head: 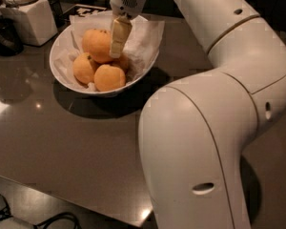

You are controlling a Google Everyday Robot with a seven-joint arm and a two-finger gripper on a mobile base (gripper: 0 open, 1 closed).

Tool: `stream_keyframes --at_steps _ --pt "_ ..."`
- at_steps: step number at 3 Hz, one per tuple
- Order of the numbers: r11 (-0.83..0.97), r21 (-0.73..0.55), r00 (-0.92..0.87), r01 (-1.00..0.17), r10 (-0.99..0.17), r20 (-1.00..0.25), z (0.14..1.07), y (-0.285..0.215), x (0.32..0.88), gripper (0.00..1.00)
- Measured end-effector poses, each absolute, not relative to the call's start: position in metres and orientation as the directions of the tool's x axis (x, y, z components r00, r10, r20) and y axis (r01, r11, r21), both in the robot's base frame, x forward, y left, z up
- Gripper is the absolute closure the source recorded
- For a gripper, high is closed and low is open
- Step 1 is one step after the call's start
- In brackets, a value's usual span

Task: Pick orange from white bowl

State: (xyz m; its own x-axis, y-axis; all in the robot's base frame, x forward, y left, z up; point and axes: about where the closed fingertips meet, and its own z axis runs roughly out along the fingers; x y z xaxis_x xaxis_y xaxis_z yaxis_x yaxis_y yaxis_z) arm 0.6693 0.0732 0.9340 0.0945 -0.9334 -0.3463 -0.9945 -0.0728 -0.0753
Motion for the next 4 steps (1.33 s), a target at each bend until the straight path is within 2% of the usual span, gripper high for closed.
stream_keyframes --at_steps 4 --pt "-0.146 -0.049 0.154 -0.988 -0.946 -0.286 0.926 0.083 0.652 0.3"
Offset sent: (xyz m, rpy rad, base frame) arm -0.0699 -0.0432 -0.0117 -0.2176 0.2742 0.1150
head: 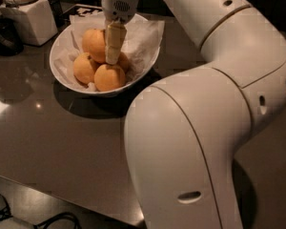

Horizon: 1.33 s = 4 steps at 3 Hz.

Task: Pick orange from white bowl

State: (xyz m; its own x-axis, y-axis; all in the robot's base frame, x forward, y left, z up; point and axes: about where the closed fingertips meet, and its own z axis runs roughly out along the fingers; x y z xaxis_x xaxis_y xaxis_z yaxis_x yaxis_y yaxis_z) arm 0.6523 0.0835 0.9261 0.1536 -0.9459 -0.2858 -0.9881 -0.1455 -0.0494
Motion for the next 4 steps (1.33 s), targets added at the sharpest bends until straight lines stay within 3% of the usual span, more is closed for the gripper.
stream_keyframes --at_steps 1,2,4 --pt "-0.156 -0.041 0.161 -0.987 -0.947 -0.277 0.9221 0.086 0.6517 0.31" --pt "-0.162 -0.026 0.163 -0.986 -0.947 -0.277 0.9167 0.0843 0.651 0.49" --pt "-0.162 -0.026 0.163 -0.986 -0.947 -0.277 0.9166 0.0842 0.6511 0.96"
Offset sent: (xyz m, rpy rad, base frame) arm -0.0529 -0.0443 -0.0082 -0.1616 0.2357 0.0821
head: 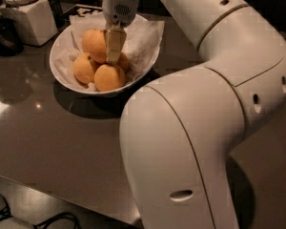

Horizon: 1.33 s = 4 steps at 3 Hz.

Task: Pick orange from white bowl

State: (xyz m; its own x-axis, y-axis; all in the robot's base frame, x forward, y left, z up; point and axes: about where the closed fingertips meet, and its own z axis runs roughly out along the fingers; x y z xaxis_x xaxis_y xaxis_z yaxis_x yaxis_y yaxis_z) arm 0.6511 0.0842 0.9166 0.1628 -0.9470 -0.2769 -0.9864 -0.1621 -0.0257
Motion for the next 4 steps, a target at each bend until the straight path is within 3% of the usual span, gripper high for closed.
stream_keyframes --at_steps 1,3,4 --pt "-0.161 -0.112 0.188 -0.981 -0.936 -0.299 0.929 0.09 0.655 1.0" --pt "-0.179 -0.244 0.258 -0.953 -0.903 -0.345 0.96 0.077 0.606 1.0" --pt "-0.185 -0.237 0.26 -0.954 -0.903 -0.342 0.955 0.078 0.6 1.0"
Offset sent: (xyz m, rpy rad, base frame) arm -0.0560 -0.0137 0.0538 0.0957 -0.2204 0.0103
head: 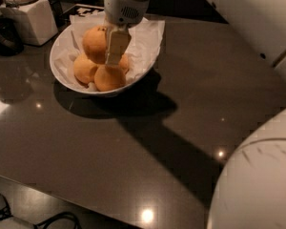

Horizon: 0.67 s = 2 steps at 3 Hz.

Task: Pick orange from white bowl

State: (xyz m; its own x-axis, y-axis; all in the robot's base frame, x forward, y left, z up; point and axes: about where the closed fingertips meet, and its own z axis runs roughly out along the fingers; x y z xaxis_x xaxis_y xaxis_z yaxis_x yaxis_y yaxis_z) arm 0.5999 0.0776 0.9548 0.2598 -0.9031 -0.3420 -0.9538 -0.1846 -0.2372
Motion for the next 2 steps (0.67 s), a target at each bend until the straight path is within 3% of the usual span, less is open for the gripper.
stream_keyframes --at_steps 2 --pt "-0.161 -0.25 0.252 -0.955 -0.883 -0.395 0.98 0.065 0.547 1.0"
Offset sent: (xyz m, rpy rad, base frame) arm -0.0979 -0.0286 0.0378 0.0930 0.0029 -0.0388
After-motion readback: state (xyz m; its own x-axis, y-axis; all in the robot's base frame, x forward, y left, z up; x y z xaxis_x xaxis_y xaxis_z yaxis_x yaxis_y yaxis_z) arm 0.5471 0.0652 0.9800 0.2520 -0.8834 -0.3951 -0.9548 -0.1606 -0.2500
